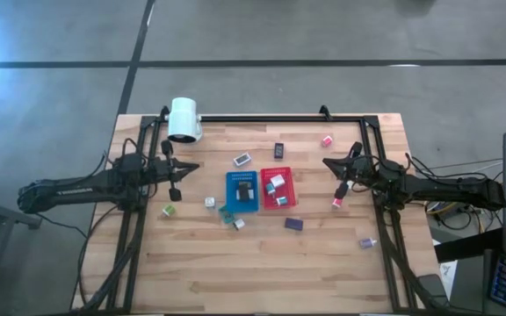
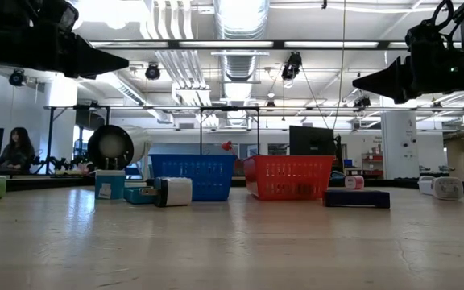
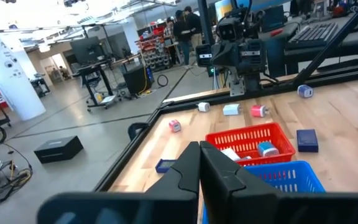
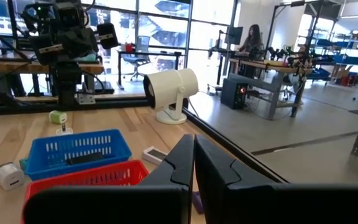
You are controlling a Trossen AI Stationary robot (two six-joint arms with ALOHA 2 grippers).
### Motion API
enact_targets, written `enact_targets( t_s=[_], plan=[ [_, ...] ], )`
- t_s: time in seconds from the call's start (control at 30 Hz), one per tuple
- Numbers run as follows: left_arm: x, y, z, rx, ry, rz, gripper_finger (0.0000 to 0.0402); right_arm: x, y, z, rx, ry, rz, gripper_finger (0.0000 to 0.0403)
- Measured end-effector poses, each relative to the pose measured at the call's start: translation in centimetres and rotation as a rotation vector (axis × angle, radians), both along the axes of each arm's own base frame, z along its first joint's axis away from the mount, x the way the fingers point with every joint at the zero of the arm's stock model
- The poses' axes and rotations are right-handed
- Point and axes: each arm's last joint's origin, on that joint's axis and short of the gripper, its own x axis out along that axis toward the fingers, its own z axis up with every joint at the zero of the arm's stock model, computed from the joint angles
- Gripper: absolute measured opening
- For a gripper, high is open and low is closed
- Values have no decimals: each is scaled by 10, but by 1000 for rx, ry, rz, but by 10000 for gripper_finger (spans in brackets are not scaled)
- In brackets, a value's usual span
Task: Pick & Place Office items
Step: Put the top pink adaptor into the red bin
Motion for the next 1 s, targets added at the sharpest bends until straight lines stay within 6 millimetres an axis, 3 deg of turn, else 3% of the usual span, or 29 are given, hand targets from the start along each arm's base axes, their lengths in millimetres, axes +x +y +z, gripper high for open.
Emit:
enact_targets(
  t_s=[0.83, 1.0],
  plan=[
    [0, 0, 2, 2, -16, 0, 12, 0, 0, 1, 31, -21, 14, 8],
    [0, 0, 2, -9, -18, 1, 13, 2, 4, 2, 68, -34, 144, 8]
  ],
)
